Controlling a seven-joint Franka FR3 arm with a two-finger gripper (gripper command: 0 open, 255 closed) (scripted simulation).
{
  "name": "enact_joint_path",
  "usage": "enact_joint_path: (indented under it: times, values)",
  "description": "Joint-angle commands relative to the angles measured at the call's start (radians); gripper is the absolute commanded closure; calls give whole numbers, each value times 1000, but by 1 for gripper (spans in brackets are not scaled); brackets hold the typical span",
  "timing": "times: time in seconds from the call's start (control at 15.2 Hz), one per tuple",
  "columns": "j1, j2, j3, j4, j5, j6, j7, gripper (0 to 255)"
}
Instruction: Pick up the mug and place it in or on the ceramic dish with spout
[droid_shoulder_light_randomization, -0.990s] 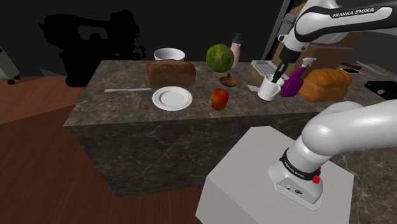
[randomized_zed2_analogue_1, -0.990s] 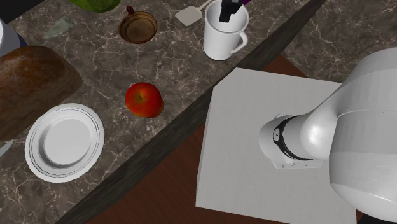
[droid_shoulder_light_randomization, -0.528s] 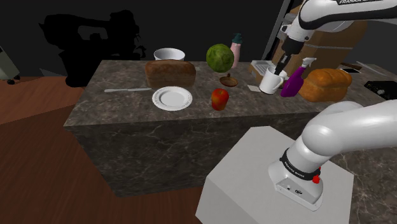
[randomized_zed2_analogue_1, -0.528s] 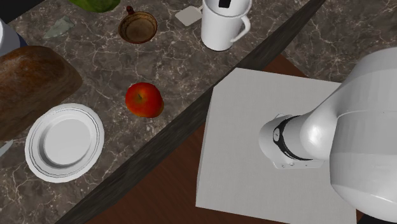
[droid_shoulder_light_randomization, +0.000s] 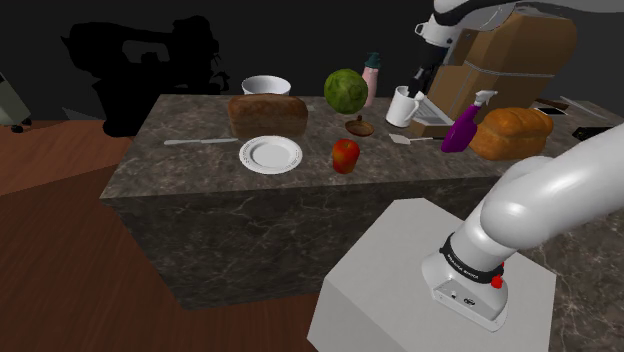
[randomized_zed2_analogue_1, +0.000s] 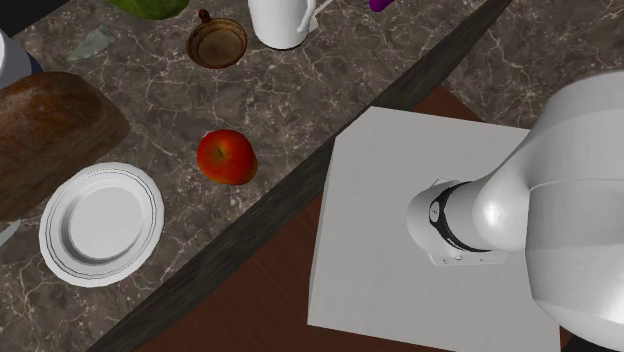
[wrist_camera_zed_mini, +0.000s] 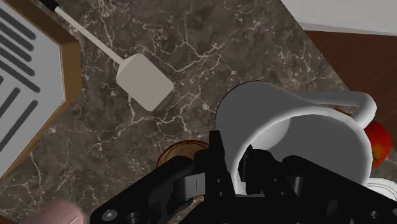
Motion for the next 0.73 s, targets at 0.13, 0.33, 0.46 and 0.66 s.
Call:
enact_joint_path:
  times: [0.13, 0.33, 0.46, 0.66]
  values:
    - [48, 169, -25, 147, 74, 11, -27, 255]
    - [70, 296, -40, 275, 139, -4, -53, 255]
    - [76, 383, -47, 368, 184, -23, -71, 255]
    - [73, 493, -50, 493, 243, -55, -93, 255]
